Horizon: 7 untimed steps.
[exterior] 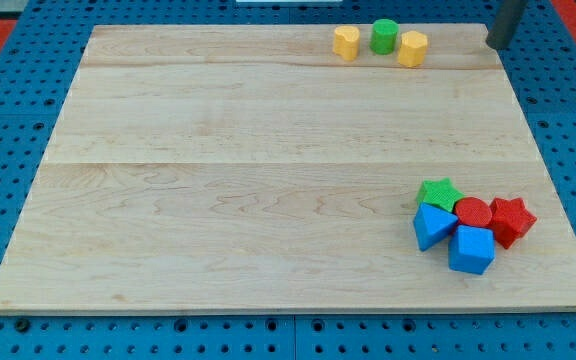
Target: Push the green circle into the yellow heart
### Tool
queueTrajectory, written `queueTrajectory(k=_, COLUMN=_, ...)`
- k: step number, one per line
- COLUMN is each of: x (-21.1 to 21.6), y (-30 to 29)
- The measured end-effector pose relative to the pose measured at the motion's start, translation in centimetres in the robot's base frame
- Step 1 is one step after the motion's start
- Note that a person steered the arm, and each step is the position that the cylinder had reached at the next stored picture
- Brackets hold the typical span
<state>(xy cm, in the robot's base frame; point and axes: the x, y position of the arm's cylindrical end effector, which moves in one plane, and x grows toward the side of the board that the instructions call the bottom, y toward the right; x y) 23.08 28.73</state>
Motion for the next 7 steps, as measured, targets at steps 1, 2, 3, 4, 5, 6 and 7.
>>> queueTrajectory(k=1, x=0.0, y=0.0)
queueTrajectory(k=2, x=-1.0, y=-1.2)
queueTrajectory(k=3, x=-2.9, y=-5.4)
queueTrajectory(k=4, x=-3.8, y=-10.5)
queueTrajectory(k=5, x=-3.8, y=-15.1)
queueTrajectory(k=6, x=-3.8, y=-15.5)
queueTrajectory(k=7, x=-3.8, y=-15.4)
